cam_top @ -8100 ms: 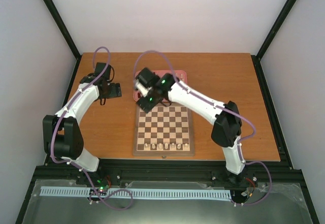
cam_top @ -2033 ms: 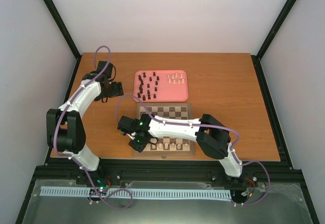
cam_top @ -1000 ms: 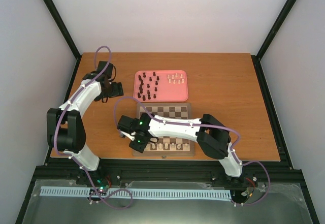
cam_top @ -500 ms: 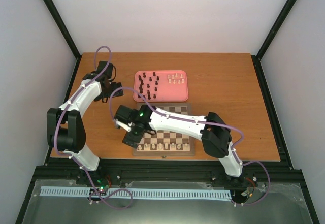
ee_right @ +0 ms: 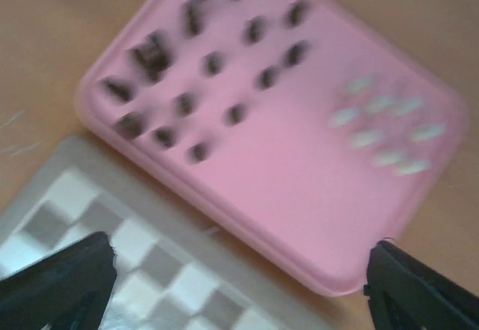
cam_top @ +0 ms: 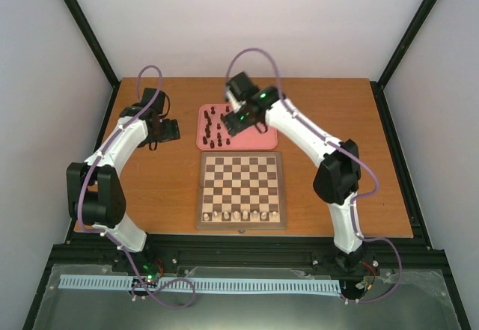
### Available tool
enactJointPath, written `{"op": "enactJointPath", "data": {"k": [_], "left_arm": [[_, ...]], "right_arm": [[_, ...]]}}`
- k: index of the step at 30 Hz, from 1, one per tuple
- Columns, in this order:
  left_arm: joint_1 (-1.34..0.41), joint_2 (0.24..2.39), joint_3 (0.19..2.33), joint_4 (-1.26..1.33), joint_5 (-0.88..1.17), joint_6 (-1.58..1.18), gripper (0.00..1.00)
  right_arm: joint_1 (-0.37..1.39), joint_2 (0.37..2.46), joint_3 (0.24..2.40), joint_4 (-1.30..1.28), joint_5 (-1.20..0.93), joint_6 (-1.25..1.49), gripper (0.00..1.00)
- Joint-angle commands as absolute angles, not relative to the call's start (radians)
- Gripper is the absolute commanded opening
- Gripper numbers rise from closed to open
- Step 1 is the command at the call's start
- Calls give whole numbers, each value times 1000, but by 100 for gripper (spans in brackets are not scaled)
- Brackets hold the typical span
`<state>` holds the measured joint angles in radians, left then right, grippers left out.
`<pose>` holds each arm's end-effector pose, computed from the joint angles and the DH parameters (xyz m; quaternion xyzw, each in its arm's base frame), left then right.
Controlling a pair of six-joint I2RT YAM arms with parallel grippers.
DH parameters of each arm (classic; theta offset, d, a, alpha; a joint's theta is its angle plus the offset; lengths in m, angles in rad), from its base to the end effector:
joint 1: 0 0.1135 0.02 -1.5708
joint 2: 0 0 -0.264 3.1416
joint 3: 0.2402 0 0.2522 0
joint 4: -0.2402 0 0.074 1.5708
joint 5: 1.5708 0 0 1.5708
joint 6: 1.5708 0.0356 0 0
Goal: Set up the chess pieces on the board
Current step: Pick up the chess piece from the storage box.
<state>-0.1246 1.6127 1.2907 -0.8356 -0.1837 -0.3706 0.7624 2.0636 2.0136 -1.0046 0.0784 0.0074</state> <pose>0.3245 -0.0341 0.2568 -0.1382 0.9649 0.0370 0.2200 0.3249 0.3064 0.2985 -0.3468 0.9018 0.0606 0.2506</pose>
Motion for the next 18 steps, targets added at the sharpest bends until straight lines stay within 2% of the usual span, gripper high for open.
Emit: {"op": "enactJointPath", "data": {"k": [1,4,6,9,18], "left_arm": [[-128,1583,1330,-855,-183,-379,100],[-128,1584,1325,-852,-175,-381,100],[-127,1592,1322,-853,-167,-383,100],[-127,1605,1314,-853,-158,-384,100],[-127,1633,1284,-838,-159,-386,100]], "right_arm": [[639,2141,2137,-1015,125,66,86],[588,2218,2177,-1003,181,89,66],[552,2274,2224,-990,191,95,59],[504,2334,2249,-973,185,105,42],[444,2427,2283,-932,175,81,41]]}}
